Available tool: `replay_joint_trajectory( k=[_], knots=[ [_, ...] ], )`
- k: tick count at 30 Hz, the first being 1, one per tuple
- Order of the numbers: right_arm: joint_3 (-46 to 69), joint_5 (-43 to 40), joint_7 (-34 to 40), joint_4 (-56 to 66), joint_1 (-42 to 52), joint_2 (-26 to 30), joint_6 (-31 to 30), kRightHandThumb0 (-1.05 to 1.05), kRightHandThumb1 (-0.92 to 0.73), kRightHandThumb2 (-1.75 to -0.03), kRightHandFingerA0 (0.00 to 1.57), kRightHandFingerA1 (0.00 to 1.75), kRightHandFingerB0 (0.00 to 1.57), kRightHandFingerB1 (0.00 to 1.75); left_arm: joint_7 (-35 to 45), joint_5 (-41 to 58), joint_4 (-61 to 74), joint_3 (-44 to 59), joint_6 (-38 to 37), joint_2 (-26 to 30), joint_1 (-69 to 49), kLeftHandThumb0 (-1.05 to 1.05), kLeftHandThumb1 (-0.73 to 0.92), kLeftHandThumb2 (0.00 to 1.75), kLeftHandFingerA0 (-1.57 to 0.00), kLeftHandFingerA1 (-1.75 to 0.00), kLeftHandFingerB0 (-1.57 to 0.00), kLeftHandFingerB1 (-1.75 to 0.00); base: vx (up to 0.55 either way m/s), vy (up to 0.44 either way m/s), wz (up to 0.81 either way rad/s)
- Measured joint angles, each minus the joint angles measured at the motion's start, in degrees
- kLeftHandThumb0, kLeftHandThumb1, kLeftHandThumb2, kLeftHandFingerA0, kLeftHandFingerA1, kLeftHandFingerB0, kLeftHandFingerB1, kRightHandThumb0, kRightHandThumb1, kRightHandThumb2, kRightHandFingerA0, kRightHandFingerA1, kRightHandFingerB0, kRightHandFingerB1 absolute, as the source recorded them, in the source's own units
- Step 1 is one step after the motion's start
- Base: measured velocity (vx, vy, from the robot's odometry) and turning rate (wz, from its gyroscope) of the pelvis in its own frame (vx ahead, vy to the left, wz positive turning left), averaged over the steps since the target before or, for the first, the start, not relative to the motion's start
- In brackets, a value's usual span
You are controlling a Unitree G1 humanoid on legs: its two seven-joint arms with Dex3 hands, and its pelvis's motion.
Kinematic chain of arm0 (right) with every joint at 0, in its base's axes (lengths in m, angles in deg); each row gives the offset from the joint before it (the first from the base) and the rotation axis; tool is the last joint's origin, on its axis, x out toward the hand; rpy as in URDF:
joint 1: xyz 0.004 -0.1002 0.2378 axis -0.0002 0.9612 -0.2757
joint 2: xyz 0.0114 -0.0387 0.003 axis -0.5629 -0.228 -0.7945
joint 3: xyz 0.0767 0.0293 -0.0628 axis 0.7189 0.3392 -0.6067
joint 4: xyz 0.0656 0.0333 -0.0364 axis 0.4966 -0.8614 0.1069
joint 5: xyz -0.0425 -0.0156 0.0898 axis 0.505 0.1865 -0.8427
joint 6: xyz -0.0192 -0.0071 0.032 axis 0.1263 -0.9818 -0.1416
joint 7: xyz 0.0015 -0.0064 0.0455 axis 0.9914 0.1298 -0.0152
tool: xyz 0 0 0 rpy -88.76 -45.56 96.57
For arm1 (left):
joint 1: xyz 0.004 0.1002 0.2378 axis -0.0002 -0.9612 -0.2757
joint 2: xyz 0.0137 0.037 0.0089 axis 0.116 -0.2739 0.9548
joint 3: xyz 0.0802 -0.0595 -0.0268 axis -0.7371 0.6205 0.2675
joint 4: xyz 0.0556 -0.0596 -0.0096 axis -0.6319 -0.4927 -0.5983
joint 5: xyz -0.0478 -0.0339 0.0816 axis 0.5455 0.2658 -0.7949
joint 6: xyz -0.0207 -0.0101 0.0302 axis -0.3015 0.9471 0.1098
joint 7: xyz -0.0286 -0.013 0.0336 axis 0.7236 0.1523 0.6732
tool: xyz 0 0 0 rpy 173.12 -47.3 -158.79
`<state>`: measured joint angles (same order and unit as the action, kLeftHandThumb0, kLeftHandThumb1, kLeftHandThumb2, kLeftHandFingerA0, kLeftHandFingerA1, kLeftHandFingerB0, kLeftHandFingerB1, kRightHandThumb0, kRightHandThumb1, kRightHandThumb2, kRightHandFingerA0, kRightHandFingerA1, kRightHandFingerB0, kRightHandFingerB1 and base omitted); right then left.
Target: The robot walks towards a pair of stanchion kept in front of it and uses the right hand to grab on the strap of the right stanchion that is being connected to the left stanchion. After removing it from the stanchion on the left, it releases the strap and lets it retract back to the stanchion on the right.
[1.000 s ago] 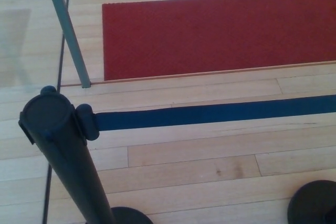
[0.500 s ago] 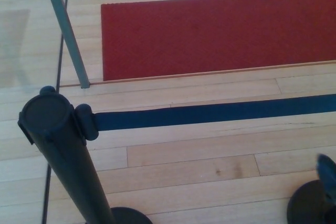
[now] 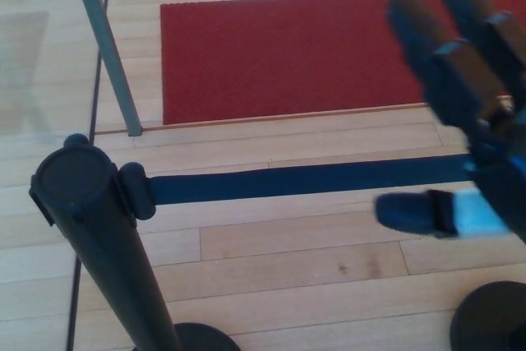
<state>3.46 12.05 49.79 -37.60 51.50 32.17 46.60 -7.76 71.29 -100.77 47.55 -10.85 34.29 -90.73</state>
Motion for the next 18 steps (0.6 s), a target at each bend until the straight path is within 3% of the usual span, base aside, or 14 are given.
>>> replay_joint_trajectory(
  k=[5,6,9,10,12,13,14,15,18],
  knots=[
    [-5.24,3.71,-4.27,-8.15,-8.71,2.68,-0.57,-1.05,-0.64,-0.79,0.00,0.00,0.00,0.00,0.01,0.04,0.02,0.38,0.00,0.16,0.38,-0.14,0.67,0.64,-1.05,-1.20,-0.94,-0.89,0.00,0.000,0.00],
    [-6.61,4.65,-5.48,-10.13,-10.64,3.44,-0.74,-1.05,-0.62,-0.63,0.00,0.00,0.00,0.16,0.01,0.04,0.02,0.49,0.00,0.28,0.47,-0.16,0.68,0.61,-1.06,-1.13,-0.94,-0.87,0.00,0.000,0.00],
    [-9.62,6.51,-7.80,-15.18,-14.65,4.59,-0.98,-1.05,-0.62,-0.66,0.00,0.04,0.00,0.19,0.01,0.05,-0.05,0.60,0.01,0.58,0.52,-0.16,0.67,0.62,-1.07,-1.13,-0.95,-0.87,0.00,0.000,0.00],
    [-11.31,7.30,-8.82,-18.36,-16.63,4.84,-1.05,-1.05,-0.38,-1.08,0.00,0.54,0.00,0.58,0.01,0.05,-0.05,0.61,0.01,0.70,0.66,-0.14,0.65,0.64,-1.08,-1.14,-0.96,-0.87,0.00,0.000,0.00],
    [-13.85,8.64,-10.31,-23.54,-19.53,5.26,-1.15,-1.05,-0.38,-1.08,0.00,0.54,0.00,0.58,0.02,0.04,-0.08,0.62,0.01,0.80,0.88,-0.14,0.65,0.64,-1.08,-1.14,-0.96,-0.87,0.00,0.000,0.00],
    [-14.36,8.94,-10.67,-24.80,-20.07,5.34,-1.17,-1.05,-0.52,-0.67,0.00,0.23,0.00,0.40,0.02,0.04,-0.07,0.62,0.01,0.80,0.95,-0.13,0.65,0.66,-1.08,-1.15,-0.96,-0.88,0.00,0.000,0.00],
    [-15.49,9.45,-11.23,-27.21,-21.30,5.45,-1.23,-1.05,-0.52,-0.67,0.00,0.23,0.00,0.40,0.02,0.04,-0.07,0.61,0.01,0.80,1.03,-0.13,0.65,0.66,-1.08,-1.15,-0.96,-0.88,0.00,0.000,0.00],
    [-16.75,10.11,-11.93,-29.99,-22.53,5.62,-1.31,-1.05,-0.31,-1.01,0.00,0.54,0.00,0.63,0.02,0.04,-0.06,0.61,0.01,0.81,1.12,-0.13,0.66,0.67,-1.08,-1.19,-0.96,-0.91,0.00,0.000,0.00],
    [-19.71,11.49,-13.54,-36.66,-25.10,5.87,-1.54,-1.05,-0.29,-0.98,0.00,0.64,0.00,0.73,0.02,0.04,-0.03,0.62,0.01,0.83,1.23,-0.14,0.66,0.65,-1.09,-1.19,-0.94,-0.90,0.00,0.000,0.00]
  ],
)
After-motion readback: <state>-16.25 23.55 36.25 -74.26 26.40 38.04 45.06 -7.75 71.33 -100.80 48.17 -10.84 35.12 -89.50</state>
